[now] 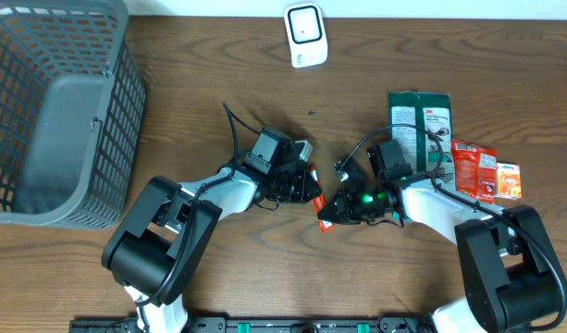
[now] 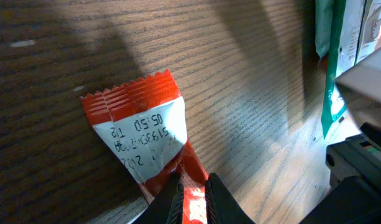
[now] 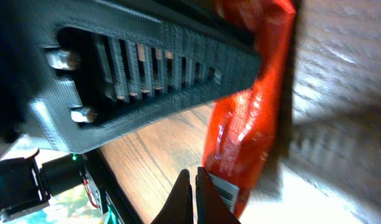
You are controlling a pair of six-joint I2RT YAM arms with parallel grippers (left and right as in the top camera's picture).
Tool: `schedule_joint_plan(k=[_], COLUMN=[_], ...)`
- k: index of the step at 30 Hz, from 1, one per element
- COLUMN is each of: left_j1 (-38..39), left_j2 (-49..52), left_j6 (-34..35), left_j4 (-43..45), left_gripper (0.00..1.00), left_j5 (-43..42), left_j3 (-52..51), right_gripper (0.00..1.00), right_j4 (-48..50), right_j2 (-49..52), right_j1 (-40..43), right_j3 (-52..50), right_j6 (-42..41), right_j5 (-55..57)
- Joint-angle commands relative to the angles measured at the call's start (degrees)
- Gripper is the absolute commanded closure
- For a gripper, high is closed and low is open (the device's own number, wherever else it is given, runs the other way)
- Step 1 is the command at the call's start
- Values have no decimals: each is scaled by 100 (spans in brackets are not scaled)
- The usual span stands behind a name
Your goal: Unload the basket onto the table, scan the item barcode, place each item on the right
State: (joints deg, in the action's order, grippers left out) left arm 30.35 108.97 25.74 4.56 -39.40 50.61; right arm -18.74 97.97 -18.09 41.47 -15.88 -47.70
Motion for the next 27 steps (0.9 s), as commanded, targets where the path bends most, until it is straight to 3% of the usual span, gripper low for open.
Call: schedule_joint_plan(k=[1,14,20,27], left_j1=[-4,-4,-4,-4], left_j2=[114,114,114,114], left_j6=[24,24,24,24], left_j4=[-103,-103,-105,-107], left_gripper=[84,84,84,84], left_j5=[457,581,584,581], left_j3=[-13,-13,-13,-13], right_gripper=[99,99,99,99], right_j4=[-76,116,323,769], right_j2=[-83,-83,-92,-92], right_j1=[-39,-35,-33,151], right_j3=[-116,-614,-407,-181], right_j6=[-107,-671,-678,-723], right_j5=[129,855,-444,-476])
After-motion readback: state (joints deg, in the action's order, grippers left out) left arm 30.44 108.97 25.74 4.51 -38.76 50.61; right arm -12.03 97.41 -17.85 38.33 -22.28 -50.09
